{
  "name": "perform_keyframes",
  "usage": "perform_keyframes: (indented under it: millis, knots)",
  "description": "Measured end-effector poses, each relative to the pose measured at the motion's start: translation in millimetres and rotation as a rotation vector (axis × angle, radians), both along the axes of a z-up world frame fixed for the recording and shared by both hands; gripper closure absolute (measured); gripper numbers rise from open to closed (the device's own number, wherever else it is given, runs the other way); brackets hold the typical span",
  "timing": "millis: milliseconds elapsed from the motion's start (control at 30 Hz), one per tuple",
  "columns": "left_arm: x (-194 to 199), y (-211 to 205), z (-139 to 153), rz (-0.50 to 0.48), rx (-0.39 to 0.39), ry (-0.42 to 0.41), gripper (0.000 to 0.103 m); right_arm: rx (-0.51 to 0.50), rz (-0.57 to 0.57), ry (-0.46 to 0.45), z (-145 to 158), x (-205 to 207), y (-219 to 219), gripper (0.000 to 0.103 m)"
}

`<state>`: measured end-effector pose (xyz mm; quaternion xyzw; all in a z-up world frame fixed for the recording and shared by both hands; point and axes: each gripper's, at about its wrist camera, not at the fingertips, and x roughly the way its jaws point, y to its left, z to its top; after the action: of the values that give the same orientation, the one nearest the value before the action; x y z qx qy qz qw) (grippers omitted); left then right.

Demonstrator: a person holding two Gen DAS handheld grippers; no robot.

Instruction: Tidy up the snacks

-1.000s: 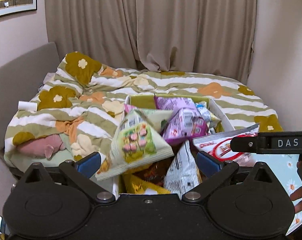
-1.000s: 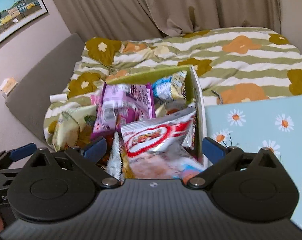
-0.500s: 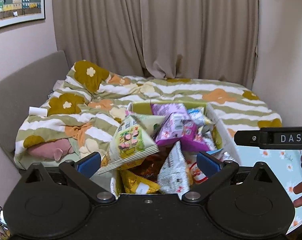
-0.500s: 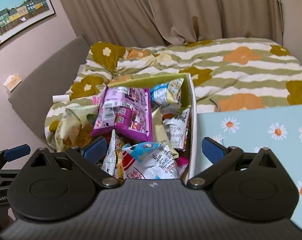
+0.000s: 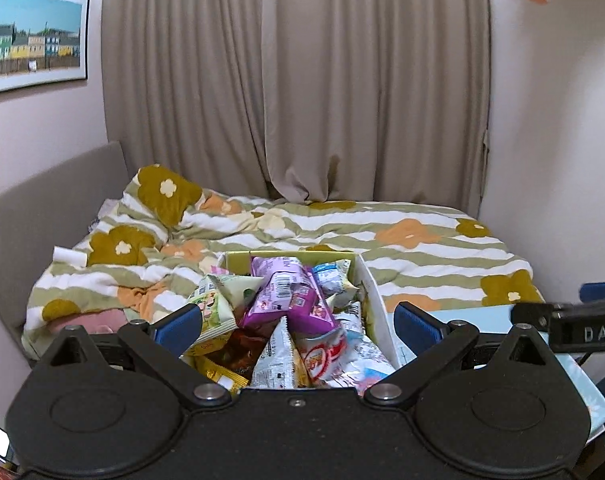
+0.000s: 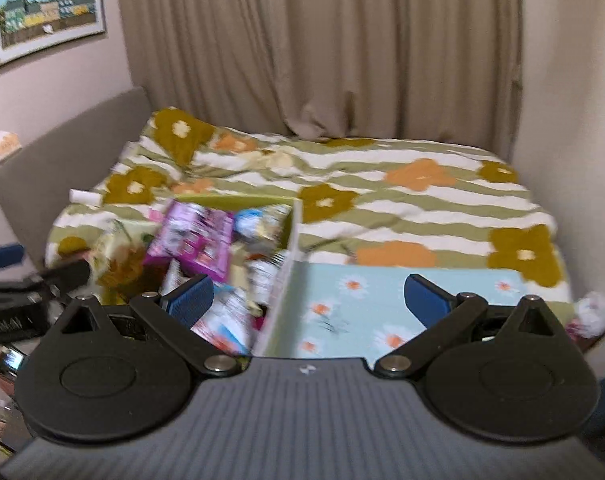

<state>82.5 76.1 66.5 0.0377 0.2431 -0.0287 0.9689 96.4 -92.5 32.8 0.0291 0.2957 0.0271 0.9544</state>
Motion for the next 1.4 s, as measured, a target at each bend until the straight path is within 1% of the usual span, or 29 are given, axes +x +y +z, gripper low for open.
perform_keyframes:
  millis: [67, 200, 467, 733, 1400]
  knots:
    - [-7, -6, 0, -0.002, 0.025, -0.007, 0.0, -0.018, -0.025, 0.019, -3, -10, -8, 0.0]
    - [-21, -15, -7, -0.019, 0.059, -0.007, 0.0, -0.005, -0.069, 0.046, -11, -26, -25, 0.0]
    - [-30, -23, -20, -0.033, 0.058, 0.038, 0.0, -0.007, -0.103, 0.07, -24, -47, -39, 0.0]
    - [-32, -25, -24, -0.032, 0.067, 0.052, 0.0, 0.005, -0.116, 0.077, -28, -48, -46, 0.0]
    - [-29, -28, -28, -0.038, 0.066, 0.076, 0.0, 0.008, -0.122, 0.083, -33, -47, -48, 0.0]
